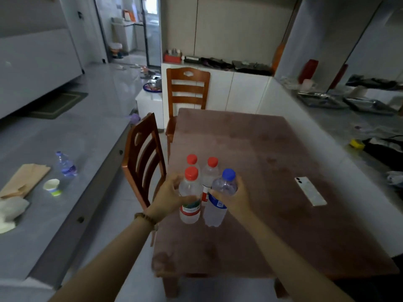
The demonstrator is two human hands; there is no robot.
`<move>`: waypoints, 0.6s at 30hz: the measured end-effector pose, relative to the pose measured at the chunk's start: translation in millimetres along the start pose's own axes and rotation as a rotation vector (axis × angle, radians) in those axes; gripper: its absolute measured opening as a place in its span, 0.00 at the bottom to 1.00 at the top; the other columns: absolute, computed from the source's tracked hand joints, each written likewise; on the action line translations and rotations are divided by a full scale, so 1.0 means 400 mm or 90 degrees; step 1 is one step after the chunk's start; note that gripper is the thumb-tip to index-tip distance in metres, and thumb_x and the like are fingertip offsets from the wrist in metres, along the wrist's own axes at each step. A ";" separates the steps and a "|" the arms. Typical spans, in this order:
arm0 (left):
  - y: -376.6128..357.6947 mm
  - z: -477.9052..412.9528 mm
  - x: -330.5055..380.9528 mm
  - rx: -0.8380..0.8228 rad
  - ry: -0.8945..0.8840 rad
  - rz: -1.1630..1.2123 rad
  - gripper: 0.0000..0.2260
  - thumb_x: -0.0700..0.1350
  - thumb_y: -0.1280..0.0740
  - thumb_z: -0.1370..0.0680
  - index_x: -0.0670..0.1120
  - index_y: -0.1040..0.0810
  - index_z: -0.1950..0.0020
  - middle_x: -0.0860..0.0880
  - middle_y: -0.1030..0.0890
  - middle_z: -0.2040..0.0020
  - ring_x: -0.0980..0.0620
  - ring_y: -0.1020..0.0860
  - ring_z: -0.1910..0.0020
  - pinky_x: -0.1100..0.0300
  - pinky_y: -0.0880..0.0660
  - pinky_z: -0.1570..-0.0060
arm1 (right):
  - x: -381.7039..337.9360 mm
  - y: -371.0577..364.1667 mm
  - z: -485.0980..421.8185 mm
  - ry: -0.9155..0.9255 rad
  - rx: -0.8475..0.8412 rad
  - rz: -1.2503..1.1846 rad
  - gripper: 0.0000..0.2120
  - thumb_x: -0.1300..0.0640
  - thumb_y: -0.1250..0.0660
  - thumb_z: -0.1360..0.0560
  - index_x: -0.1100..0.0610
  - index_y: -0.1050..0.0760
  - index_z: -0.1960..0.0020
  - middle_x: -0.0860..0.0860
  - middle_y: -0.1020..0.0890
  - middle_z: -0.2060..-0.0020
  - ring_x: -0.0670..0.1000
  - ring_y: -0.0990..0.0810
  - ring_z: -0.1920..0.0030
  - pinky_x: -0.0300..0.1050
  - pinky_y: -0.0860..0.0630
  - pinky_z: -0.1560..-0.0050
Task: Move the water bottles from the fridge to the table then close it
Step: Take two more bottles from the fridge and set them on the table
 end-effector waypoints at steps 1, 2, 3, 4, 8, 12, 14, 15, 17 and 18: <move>-0.007 -0.011 -0.010 -0.005 0.000 0.004 0.27 0.48 0.22 0.37 0.56 0.29 0.42 0.55 0.23 0.41 0.55 0.25 0.40 0.51 0.27 0.39 | 0.014 -0.005 -0.012 -0.013 -0.007 -0.004 0.28 0.49 0.21 0.43 0.56 0.26 0.47 0.51 0.18 0.52 0.52 0.19 0.50 0.46 0.20 0.50; -0.013 -0.019 -0.017 -0.012 -0.001 0.008 0.27 0.47 0.22 0.36 0.56 0.28 0.41 0.56 0.23 0.41 0.56 0.25 0.40 0.52 0.27 0.39 | 0.026 -0.013 -0.022 -0.030 -0.011 -0.010 0.26 0.51 0.21 0.42 0.54 0.26 0.48 0.50 0.18 0.53 0.51 0.19 0.50 0.44 0.20 0.51; -0.017 -0.027 -0.027 -0.020 -0.002 0.007 0.27 0.47 0.22 0.36 0.55 0.28 0.40 0.56 0.23 0.41 0.57 0.25 0.40 0.52 0.26 0.39 | 0.034 -0.019 -0.028 -0.033 -0.014 -0.015 0.23 0.56 0.20 0.40 0.51 0.26 0.49 0.48 0.19 0.54 0.49 0.19 0.51 0.38 0.21 0.54; -0.022 -0.034 -0.032 -0.031 -0.008 0.000 0.28 0.46 0.22 0.36 0.55 0.28 0.39 0.57 0.23 0.40 0.57 0.25 0.40 0.54 0.26 0.39 | 0.040 -0.028 -0.035 -0.032 -0.019 -0.019 0.23 0.59 0.21 0.38 0.50 0.27 0.49 0.45 0.19 0.54 0.45 0.20 0.52 0.34 0.23 0.56; -0.027 -0.056 -0.050 -0.047 -0.017 -0.016 0.26 0.44 0.22 0.35 0.56 0.28 0.41 0.55 0.22 0.42 0.57 0.24 0.41 0.58 0.26 0.41 | 0.060 -0.062 -0.052 -0.005 -0.061 -0.004 0.22 0.61 0.22 0.35 0.46 0.29 0.49 0.44 0.21 0.52 0.40 0.22 0.51 0.36 0.23 0.50; -0.028 -0.070 -0.073 -0.058 0.004 -0.003 0.25 0.42 0.22 0.36 0.59 0.28 0.45 0.57 0.23 0.43 0.58 0.24 0.42 0.61 0.27 0.43 | 0.082 -0.077 -0.060 0.005 -0.073 0.008 0.24 0.59 0.22 0.36 0.45 0.29 0.47 0.46 0.22 0.49 0.41 0.22 0.47 0.40 0.24 0.45; -0.030 -0.073 -0.087 -0.069 0.019 0.003 0.25 0.41 0.22 0.35 0.59 0.29 0.45 0.58 0.23 0.44 0.60 0.24 0.44 0.64 0.27 0.46 | 0.093 -0.084 -0.061 0.014 -0.075 0.009 0.24 0.57 0.21 0.36 0.48 0.28 0.46 0.51 0.22 0.47 0.46 0.22 0.45 0.44 0.23 0.43; -0.030 -0.074 -0.091 -0.075 0.025 0.005 0.25 0.41 0.22 0.35 0.59 0.29 0.45 0.58 0.23 0.44 0.61 0.24 0.44 0.66 0.28 0.47 | 0.093 -0.086 -0.062 0.022 -0.073 0.016 0.24 0.58 0.21 0.36 0.46 0.28 0.46 0.50 0.22 0.47 0.44 0.22 0.45 0.41 0.24 0.44; -0.030 -0.076 -0.099 -0.080 0.031 0.008 0.26 0.42 0.23 0.34 0.60 0.29 0.44 0.59 0.23 0.44 0.62 0.24 0.45 0.69 0.28 0.49 | 0.089 -0.090 -0.067 0.035 -0.075 0.031 0.26 0.59 0.21 0.36 0.42 0.31 0.48 0.46 0.24 0.47 0.36 0.24 0.47 0.30 0.26 0.47; -0.028 -0.078 -0.105 -0.080 0.036 0.009 0.26 0.42 0.23 0.34 0.60 0.29 0.44 0.59 0.23 0.43 0.62 0.24 0.44 0.69 0.28 0.50 | 0.088 -0.092 -0.070 0.041 -0.081 0.031 0.26 0.59 0.21 0.36 0.42 0.31 0.47 0.46 0.24 0.47 0.33 0.25 0.47 0.28 0.27 0.48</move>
Point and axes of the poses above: each hand's wrist, its own z-axis away from the middle knuckle, its own y-axis out of the back of the hand, x = y × z, the point moved 5 cm from there along -z, towards the middle knuckle
